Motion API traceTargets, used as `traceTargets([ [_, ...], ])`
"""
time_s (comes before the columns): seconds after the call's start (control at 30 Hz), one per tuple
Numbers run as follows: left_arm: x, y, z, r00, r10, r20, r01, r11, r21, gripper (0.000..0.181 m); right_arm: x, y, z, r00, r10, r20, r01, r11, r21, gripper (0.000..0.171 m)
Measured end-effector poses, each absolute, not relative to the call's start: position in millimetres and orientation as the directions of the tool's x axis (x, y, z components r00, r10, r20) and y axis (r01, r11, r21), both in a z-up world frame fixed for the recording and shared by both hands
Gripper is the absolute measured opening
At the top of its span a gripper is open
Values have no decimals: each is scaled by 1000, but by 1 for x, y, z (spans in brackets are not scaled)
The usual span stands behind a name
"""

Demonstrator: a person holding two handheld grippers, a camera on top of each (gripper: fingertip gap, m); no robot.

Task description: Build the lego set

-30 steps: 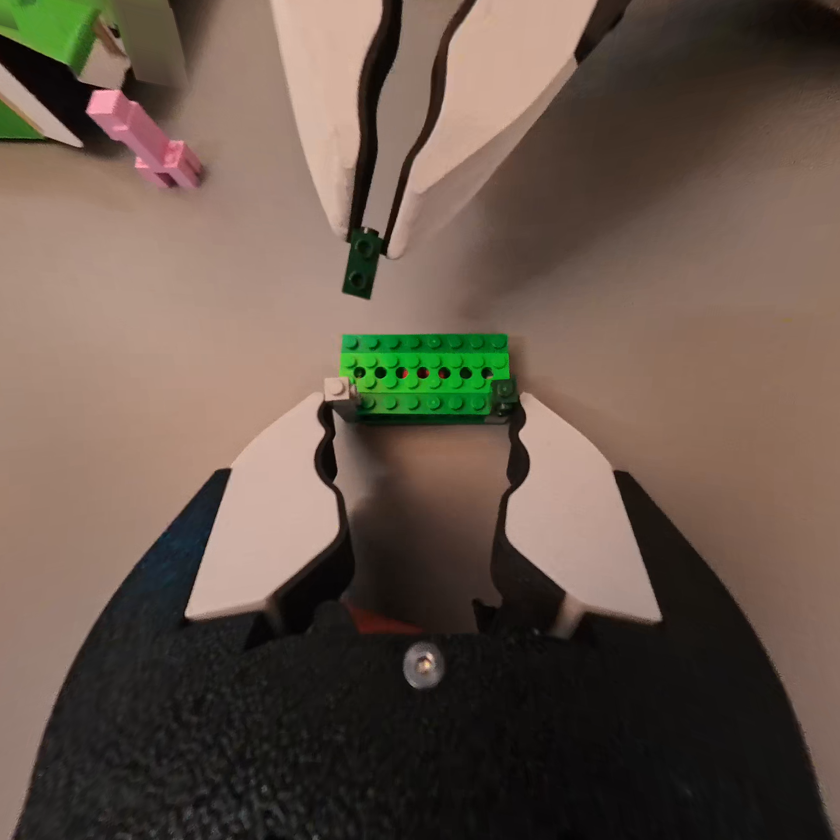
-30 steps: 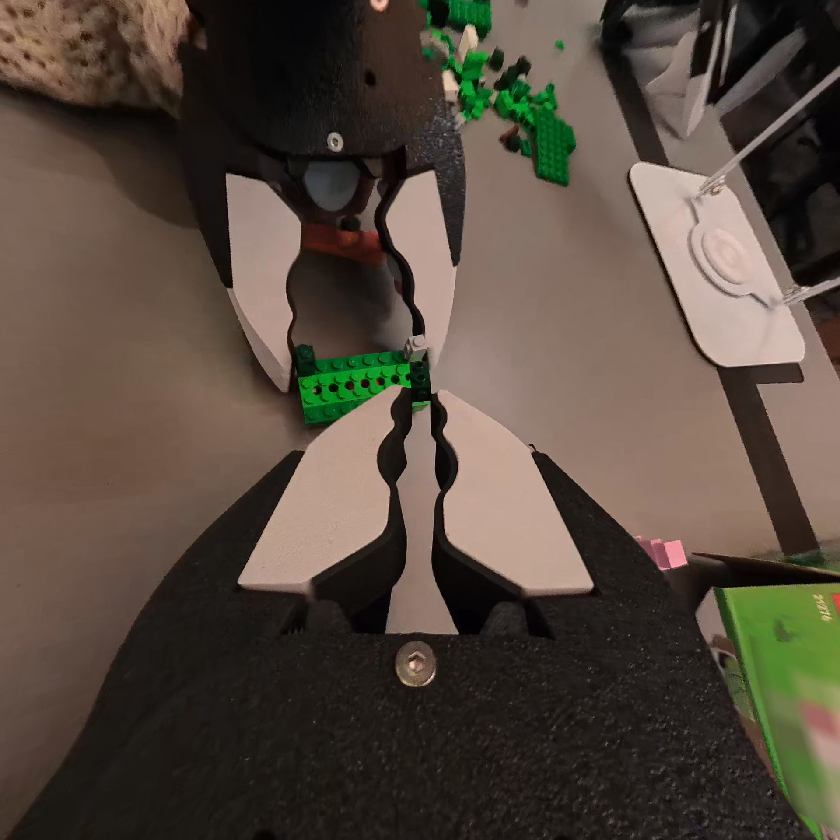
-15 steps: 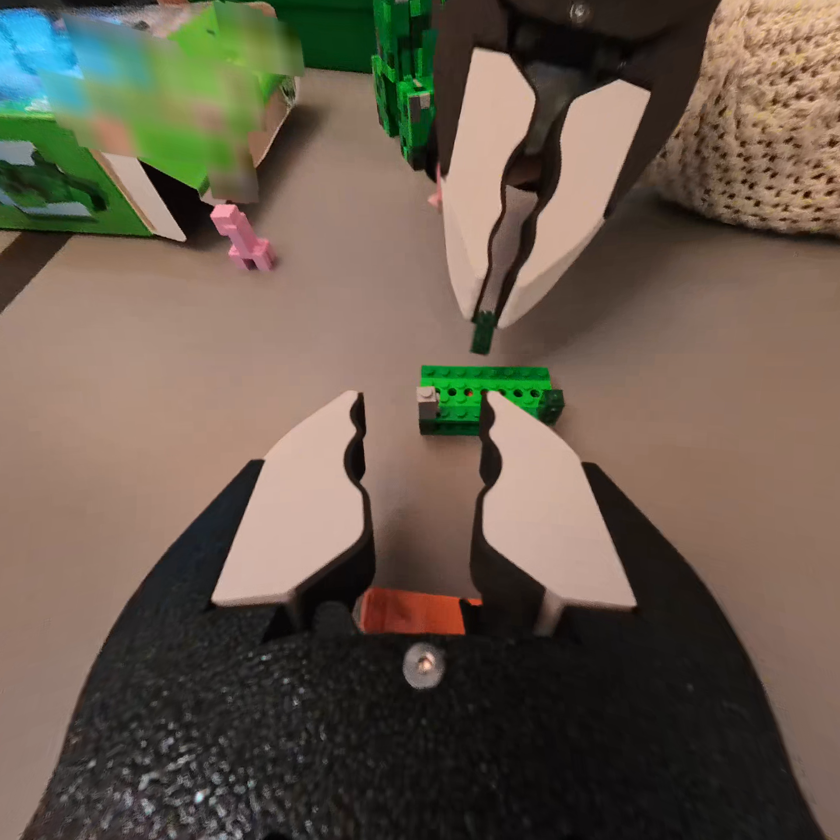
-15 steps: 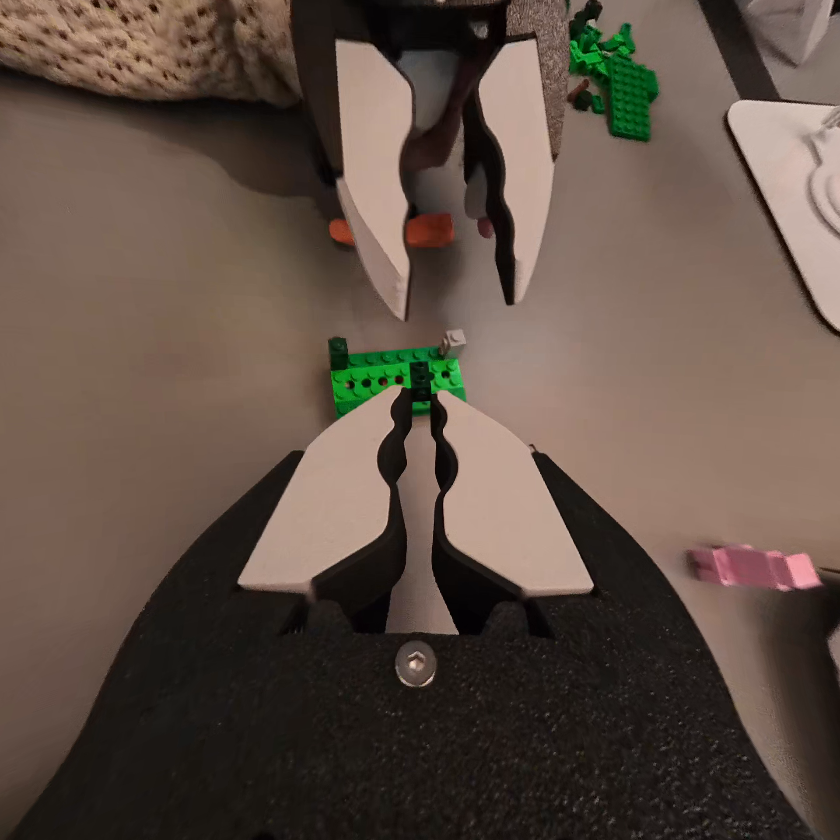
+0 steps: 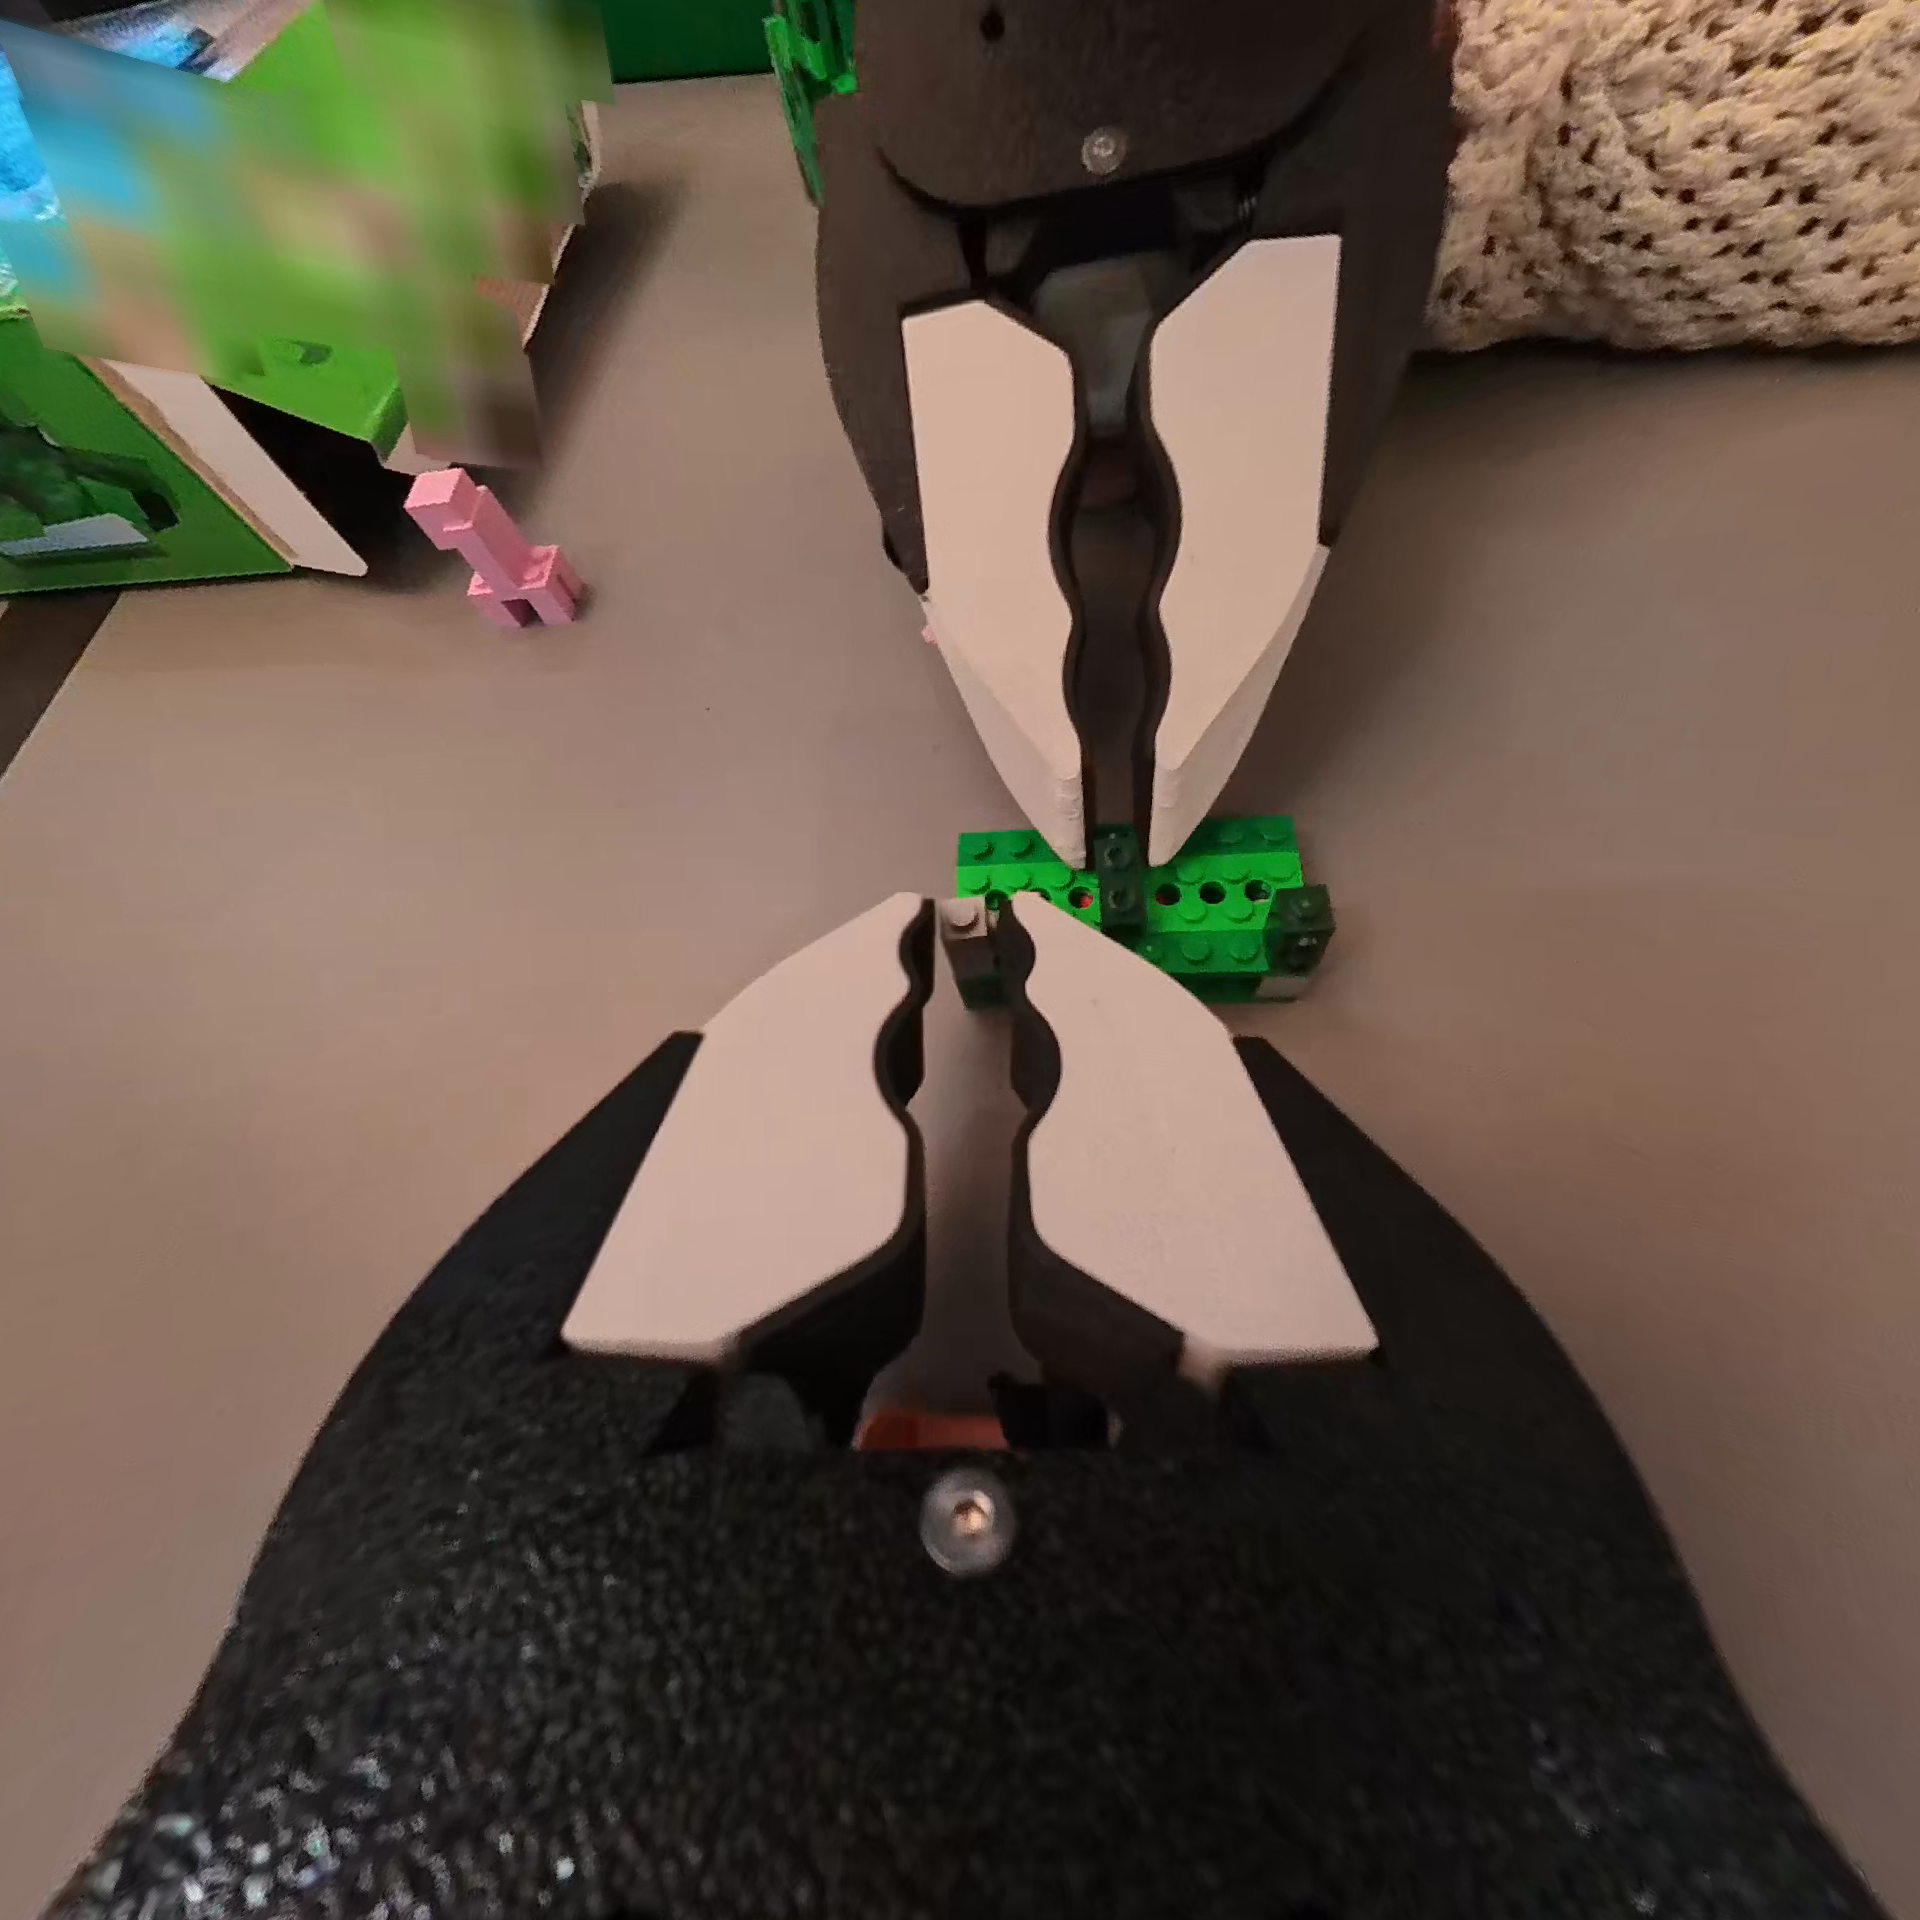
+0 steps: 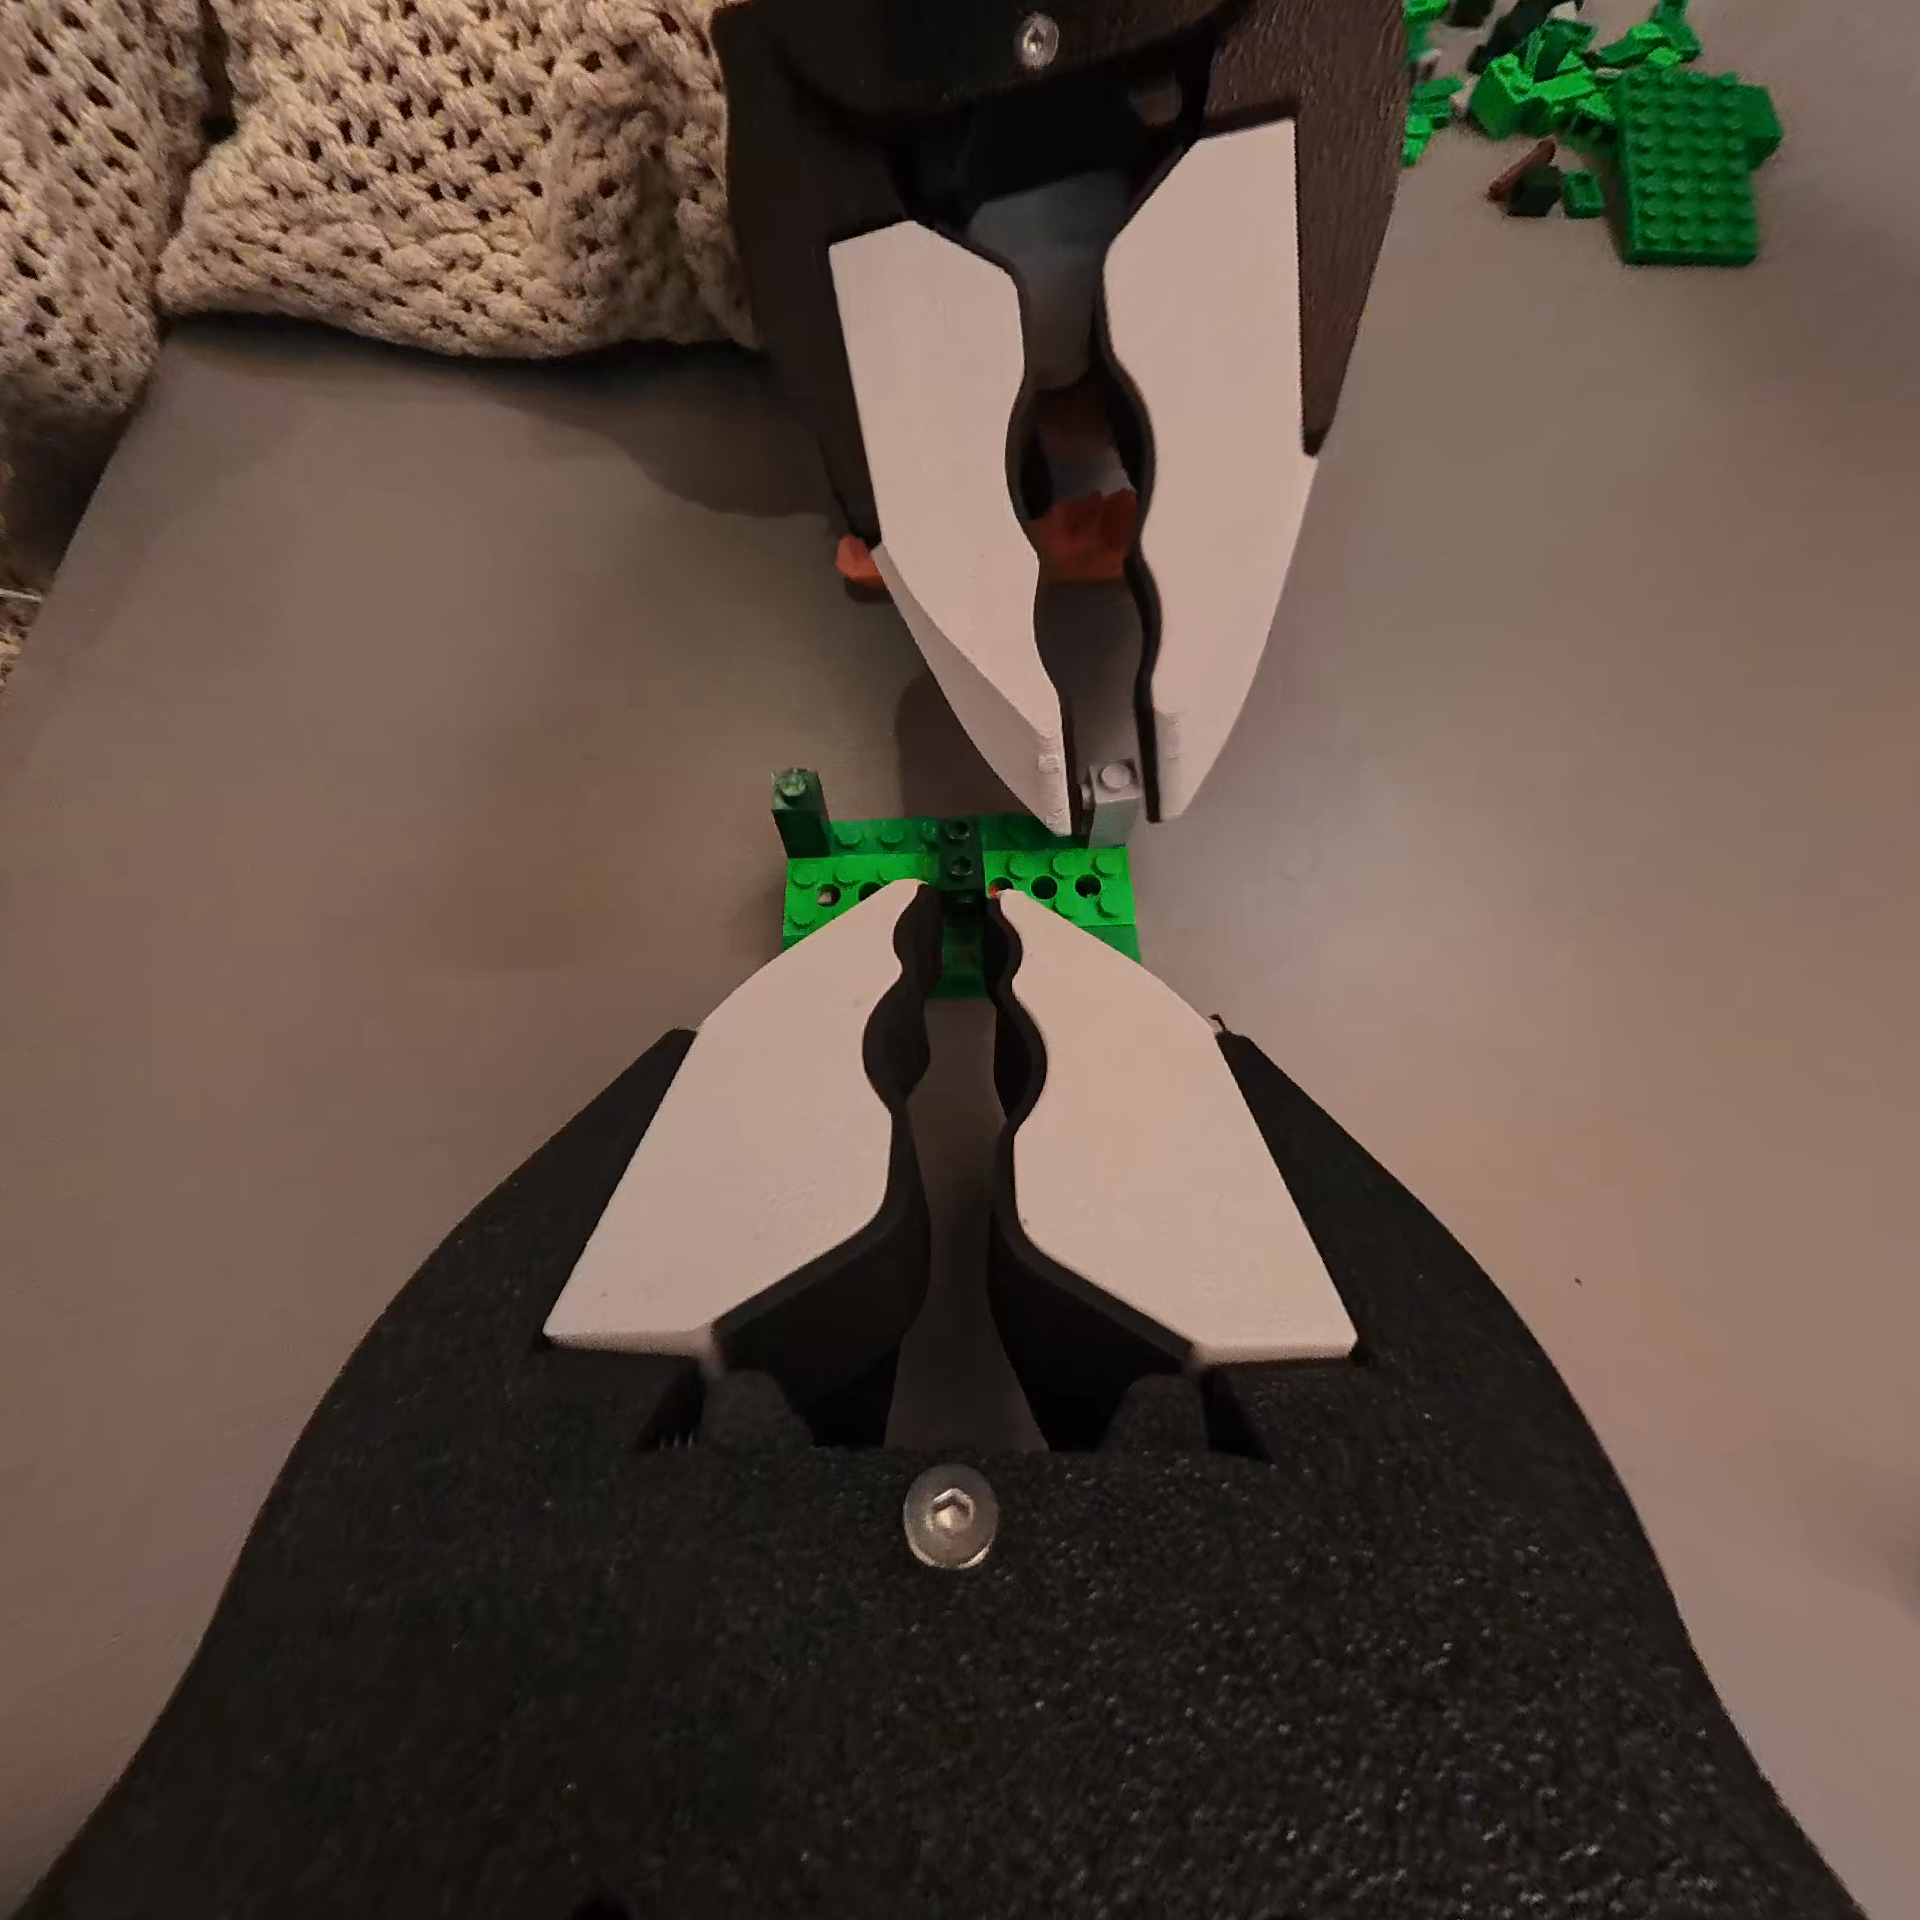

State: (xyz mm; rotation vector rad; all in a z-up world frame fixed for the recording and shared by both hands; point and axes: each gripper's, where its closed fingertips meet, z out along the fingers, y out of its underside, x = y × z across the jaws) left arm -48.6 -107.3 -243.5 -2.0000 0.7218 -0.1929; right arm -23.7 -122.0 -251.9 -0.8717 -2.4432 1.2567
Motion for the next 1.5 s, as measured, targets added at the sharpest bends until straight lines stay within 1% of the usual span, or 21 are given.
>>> traceTargets([
  [0.03,-48,-107,-244,809,-566,-160,-415,-357,-837,10,-24,-122,-252,-791,610,-50,391,440,-808,8],
  [0.33,-48,-107,-245,776,-615,-138,-426,-350,-834,9,-24,-122,-252,-822,567,-55,369,457,-809,8],
  [0.67,-47,-108,-245,692,-715,-97,-439,-311,-843,9,-24,-123,-252,-843,532,-82,368,457,-810,8],
  [0.83,-47,-108,-245,710,-704,-31,-390,-355,-850,26,-24,-123,-252,-843,532,-77,364,459,-810,8],
  [0.93,-48,-117,-250,709,-702,-72,-440,-359,-823,36,-24,-123,-252,-843,533,-79,365,458,-811,8],
  [1.0,-43,-129,-253,686,-726,-51,-454,-372,-810,54,-24,-123,-252,-843,533,-78,364,458,-811,8],
  [1.13,-35,-137,-271,684,-730,12,-482,-464,-743,99,-24,-123,-252,-843,532,-80,364,456,-812,8],
  [1.27,-25,-132,-272,691,-723,1,-487,-467,-738,99,-24,-123,-252,-843,533,-71,359,460,-812,8],
  [1.37,-22,-128,-271,707,-707,0,-474,-474,-742,90,-24,-123,-252,-843,534,-67,356,460,-813,8],
  [1.47,-23,-123,-270,732,-681,-3,-454,-485,-748,76,-24,-122,-252,-841,538,-58,352,462,-814,8],
  [1.5,-23,-123,-270,736,-677,-4,-452,-486,-748,76,-24,-122,-252,-839,541,-54,351,463,-814,8],
])
